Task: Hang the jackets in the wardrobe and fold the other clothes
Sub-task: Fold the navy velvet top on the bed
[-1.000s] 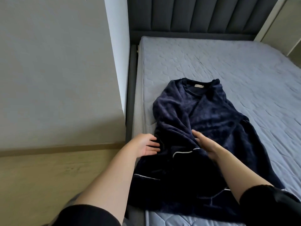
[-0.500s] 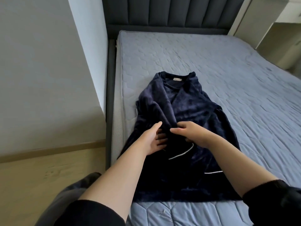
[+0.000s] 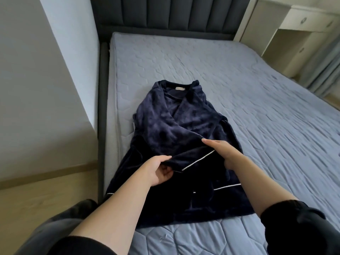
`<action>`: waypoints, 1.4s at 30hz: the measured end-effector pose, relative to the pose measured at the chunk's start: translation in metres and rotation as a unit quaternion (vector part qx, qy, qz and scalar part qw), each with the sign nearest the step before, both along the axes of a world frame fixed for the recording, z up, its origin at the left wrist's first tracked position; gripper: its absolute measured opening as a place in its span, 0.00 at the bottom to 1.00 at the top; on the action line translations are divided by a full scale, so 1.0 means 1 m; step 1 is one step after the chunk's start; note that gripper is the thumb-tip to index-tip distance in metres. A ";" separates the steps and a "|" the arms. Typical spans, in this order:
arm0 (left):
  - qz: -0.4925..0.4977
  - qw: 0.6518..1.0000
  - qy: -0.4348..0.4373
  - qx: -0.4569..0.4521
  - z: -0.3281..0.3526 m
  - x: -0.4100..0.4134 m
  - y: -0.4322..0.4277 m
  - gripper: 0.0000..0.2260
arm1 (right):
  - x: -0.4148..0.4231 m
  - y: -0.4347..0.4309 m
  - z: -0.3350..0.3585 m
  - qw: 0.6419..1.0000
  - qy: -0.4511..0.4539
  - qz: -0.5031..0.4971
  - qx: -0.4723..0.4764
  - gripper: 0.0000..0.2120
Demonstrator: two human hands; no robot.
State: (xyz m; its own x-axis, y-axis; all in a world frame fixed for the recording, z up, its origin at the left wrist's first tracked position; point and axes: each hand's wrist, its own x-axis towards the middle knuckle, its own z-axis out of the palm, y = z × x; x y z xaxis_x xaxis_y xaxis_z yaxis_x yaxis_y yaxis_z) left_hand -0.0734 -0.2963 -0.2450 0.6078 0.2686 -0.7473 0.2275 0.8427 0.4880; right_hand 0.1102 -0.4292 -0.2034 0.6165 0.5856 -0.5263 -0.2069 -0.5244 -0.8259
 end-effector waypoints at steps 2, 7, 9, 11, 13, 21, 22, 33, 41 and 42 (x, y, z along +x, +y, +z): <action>0.004 1.000 0.002 -0.005 0.000 0.002 -0.009 0.02 | 0.006 -0.004 -0.003 0.980 -0.159 -0.014 -0.118 0.21; 0.052 0.998 -0.010 -0.034 -0.007 0.003 -0.019 0.14 | 0.005 -0.038 -0.023 0.984 -0.047 0.028 -0.172 0.24; 0.044 0.999 -0.012 -0.022 -0.009 0.000 -0.016 0.14 | 0.007 -0.052 -0.024 0.988 -0.010 0.066 -0.139 0.17; 0.017 1.000 -0.008 0.015 -0.009 -0.003 -0.017 0.13 | 0.006 -0.058 -0.022 0.995 -0.018 0.050 -0.087 0.11; -0.020 0.997 0.014 0.074 -0.009 -0.003 -0.019 0.13 | 0.011 -0.057 -0.019 0.999 -0.017 -0.029 -0.020 0.13; -0.218 0.651 0.327 0.649 -0.013 -0.012 -0.004 0.15 | 0.020 -0.060 -0.034 0.904 -0.304 0.088 -0.288 0.24; -0.238 0.657 0.335 0.632 -0.012 -0.013 -0.001 0.20 | 0.019 -0.060 -0.037 0.907 -0.306 0.076 -0.279 0.25; -0.420 0.742 0.251 0.459 0.012 -0.034 0.050 0.30 | 0.008 -0.069 -0.034 0.799 -0.473 0.034 -0.369 0.15; -0.372 0.393 0.145 0.828 -0.017 -0.015 -0.011 0.32 | -0.039 -0.059 -0.067 0.727 -0.615 0.224 -0.208 0.26; -0.412 0.383 0.135 0.815 -0.026 -0.016 -0.016 0.30 | -0.042 -0.061 -0.076 0.746 -0.551 0.272 -0.257 0.27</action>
